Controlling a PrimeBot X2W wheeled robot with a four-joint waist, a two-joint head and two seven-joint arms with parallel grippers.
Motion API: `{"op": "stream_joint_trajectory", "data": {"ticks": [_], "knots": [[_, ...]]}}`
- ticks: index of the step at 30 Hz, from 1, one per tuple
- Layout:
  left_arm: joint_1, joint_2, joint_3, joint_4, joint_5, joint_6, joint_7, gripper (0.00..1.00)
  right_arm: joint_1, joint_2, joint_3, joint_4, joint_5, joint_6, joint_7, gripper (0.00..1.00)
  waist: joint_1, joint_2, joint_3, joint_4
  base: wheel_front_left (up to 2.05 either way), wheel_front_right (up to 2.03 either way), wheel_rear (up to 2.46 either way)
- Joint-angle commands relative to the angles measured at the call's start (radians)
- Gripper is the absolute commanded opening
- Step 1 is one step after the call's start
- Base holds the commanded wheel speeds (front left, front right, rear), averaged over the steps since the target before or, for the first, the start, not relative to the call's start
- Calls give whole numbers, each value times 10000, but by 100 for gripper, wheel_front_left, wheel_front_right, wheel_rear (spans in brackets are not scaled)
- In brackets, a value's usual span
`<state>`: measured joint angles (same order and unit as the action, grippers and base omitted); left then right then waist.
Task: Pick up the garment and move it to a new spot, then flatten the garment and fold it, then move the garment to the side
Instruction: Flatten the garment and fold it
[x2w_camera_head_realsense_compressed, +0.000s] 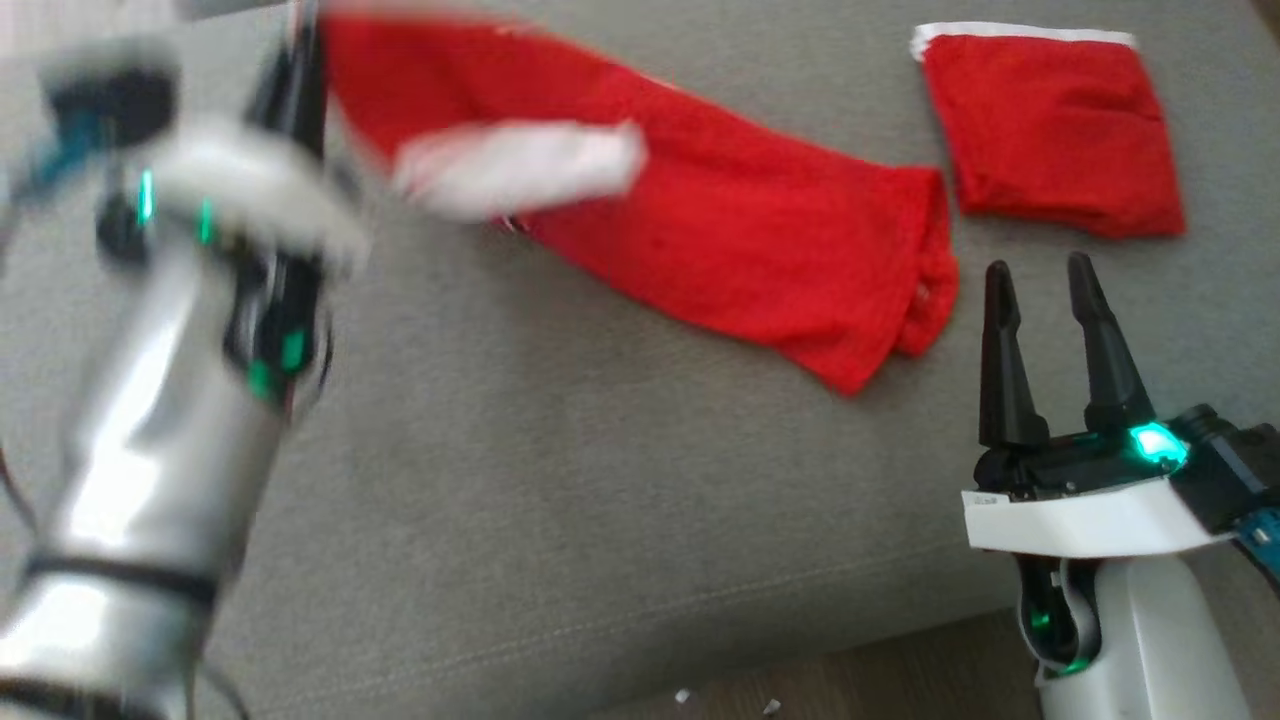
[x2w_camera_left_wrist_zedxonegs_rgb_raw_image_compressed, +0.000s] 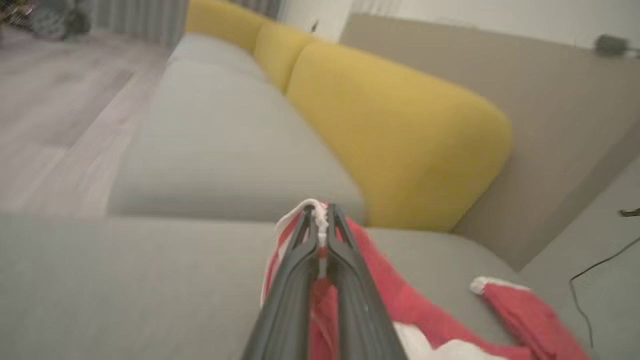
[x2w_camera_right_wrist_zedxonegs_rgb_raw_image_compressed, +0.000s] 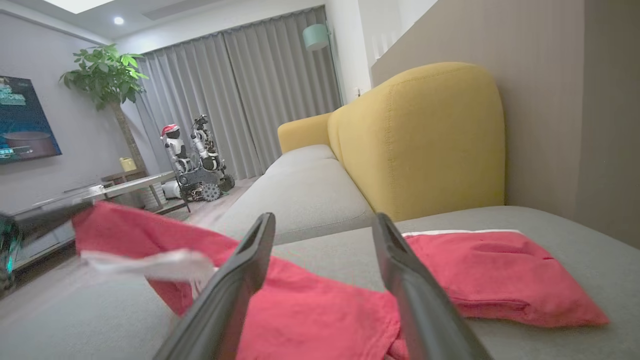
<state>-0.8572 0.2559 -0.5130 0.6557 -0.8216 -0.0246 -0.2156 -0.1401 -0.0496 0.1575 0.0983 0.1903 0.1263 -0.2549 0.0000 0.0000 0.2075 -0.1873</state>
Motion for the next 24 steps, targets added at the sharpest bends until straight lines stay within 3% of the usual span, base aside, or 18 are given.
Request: {"op": "stream_joint_trajectory", "data": {"ticks": [1,8,9,10,11,16,20,24], "knots": [[-237,448,488,-303,-105,77,-165,0,9,-6,214,-274,-108,44,-69,100,0,0,133,199,0,0,0],[2217,828,1581,-841,-367,11,-449,0,-63,-6,249,-143,-329,44,-69,100,0,0,395,576,0,0,0],[2351,817,1851,-1125,-229,-10,-453,27,-69,-6,250,-138,-345,44,-69,100,0,0,428,613,0,0,0],[2508,763,2132,-1428,-65,-30,-455,88,-72,-6,252,-139,-348,44,-69,100,0,0,457,644,0,0,0],[2656,729,2375,-1766,212,-93,-456,100,-75,-6,261,-131,-353,44,-69,100,0,0,487,670,0,0,0],[3331,409,3410,-2933,2011,-38,-459,100,-114,-6,355,-29,-353,44,-69,100,0,0,537,713,0,0,0],[3852,241,3705,-3702,3589,263,-460,100,-135,-6,463,1,-323,44,-69,100,0,0,560,636,0,0,0],[4868,-341,3881,-4914,4630,436,-460,100,34,-6,582,167,-326,44,-69,100,0,0,580,613,0,0,0]]}}
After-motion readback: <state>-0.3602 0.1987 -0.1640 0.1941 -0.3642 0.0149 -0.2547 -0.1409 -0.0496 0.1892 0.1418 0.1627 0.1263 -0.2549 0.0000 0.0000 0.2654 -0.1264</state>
